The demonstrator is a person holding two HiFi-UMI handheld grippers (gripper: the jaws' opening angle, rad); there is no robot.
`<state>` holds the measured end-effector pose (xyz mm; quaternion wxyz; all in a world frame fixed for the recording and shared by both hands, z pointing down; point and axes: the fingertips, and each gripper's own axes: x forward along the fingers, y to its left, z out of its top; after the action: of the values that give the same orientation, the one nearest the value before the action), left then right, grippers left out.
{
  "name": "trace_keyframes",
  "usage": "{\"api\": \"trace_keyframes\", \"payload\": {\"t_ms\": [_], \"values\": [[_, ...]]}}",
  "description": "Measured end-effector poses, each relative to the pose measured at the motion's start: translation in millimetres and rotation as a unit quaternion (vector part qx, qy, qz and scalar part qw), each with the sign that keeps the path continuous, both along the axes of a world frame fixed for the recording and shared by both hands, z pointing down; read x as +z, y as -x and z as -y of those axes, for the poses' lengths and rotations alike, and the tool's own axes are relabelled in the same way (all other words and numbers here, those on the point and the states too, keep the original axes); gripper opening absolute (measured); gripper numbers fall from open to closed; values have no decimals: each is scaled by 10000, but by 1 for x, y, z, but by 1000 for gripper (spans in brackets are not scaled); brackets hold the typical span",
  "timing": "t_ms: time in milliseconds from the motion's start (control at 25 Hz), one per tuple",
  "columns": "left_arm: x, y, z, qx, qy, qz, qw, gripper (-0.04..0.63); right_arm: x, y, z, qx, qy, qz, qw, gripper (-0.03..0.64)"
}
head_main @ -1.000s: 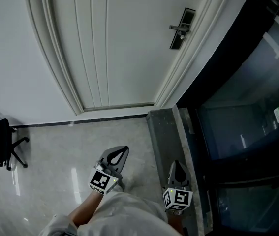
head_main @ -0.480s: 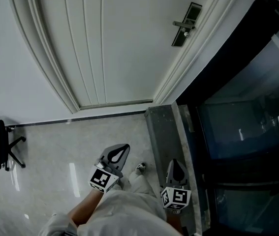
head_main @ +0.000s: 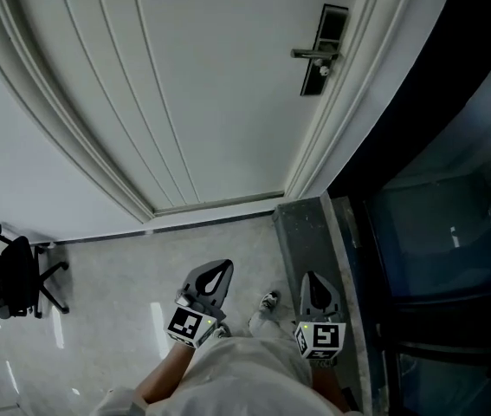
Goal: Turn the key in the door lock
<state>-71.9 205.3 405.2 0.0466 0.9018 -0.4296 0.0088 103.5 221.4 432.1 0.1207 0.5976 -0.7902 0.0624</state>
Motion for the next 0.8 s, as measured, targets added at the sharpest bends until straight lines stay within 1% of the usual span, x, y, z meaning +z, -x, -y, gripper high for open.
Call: {"api": "trace_keyframes", "payload": {"t_ms": [120,320,440,560,640,800], "values": [[-9,-20,28,-137,-133,54,9998,3,3,-18,34,-180,16,-20,9998,2],[-18,-44,65,-422,-174,90,9989,3,-1,-45,80,-409,-72,-49,9991,2],[-12,-56,80,-570,-26,209,9982,3,3,-66,100,-421,-73,-57,9991,2],[-12,-67,98,-680,-49,190,9975,3,1,-84,123,-413,-101,-57,9991,2],[-16,-72,109,-772,-166,92,9968,3,2,-93,136,-420,-100,-72,9990,2],[-19,-68,125,-1001,-156,16,9949,3,5,-96,156,-521,-76,-25,9986,2]]}}
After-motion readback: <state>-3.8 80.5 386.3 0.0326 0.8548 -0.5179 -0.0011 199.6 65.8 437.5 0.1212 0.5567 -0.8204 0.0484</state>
